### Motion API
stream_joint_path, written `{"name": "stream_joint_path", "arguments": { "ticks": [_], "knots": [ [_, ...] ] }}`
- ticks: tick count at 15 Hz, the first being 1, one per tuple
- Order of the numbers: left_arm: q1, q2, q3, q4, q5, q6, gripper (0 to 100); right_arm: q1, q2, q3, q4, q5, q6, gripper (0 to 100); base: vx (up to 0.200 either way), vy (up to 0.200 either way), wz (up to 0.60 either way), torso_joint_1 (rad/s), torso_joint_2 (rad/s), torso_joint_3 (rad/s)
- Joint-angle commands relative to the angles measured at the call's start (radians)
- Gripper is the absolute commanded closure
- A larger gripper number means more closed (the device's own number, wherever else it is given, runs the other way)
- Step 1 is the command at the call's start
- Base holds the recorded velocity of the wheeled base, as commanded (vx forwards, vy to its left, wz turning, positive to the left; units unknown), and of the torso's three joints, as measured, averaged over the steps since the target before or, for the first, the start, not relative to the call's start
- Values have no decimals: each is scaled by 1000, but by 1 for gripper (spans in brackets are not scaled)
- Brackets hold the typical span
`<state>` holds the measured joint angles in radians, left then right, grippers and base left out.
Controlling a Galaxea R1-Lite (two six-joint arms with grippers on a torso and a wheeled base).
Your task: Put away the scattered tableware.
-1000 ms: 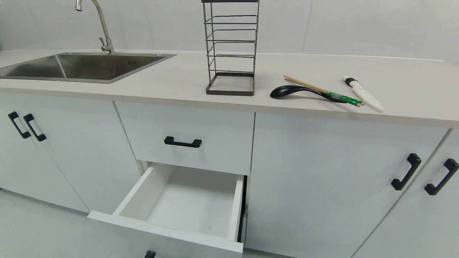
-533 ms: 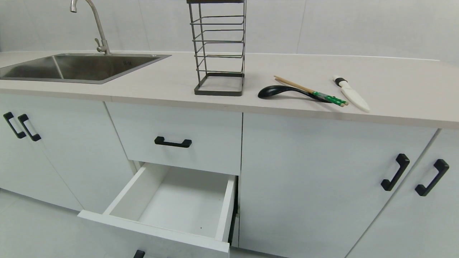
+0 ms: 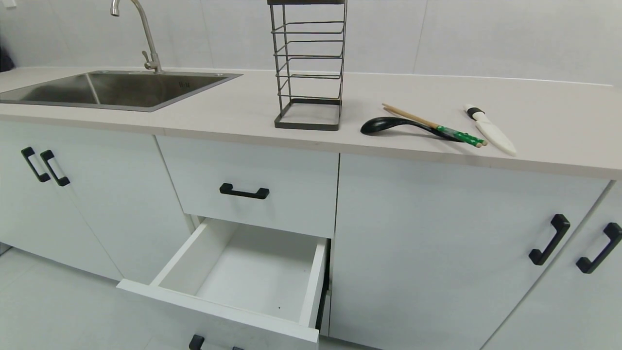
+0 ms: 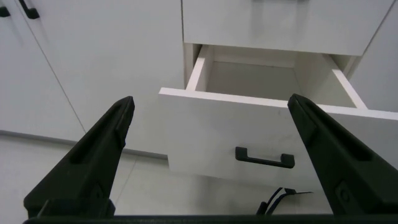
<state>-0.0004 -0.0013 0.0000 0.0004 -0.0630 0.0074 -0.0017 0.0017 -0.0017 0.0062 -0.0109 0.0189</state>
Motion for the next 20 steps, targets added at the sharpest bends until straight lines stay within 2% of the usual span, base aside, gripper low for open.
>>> {"name": "stream_joint_path", "arguments": {
  "ticks": [1,7,10,20],
  "knots": [
    [0,1,0,0,3,-1,0,0,1,0,0,0,1,100,0,0,0,0,0,0],
    [0,1,0,1,3,-1,0,0,1,-1,0,-1,-1,100,0,0,0,0,0,0],
    [0,1,0,1,3,-1,0,0,1,0,0,-1,-1,100,200,200,0,2,9,4],
    [0,1,0,0,6,-3,0,0,1,0,0,0,-1,100,0,0,0,11,-17,-3]
  ]
}}
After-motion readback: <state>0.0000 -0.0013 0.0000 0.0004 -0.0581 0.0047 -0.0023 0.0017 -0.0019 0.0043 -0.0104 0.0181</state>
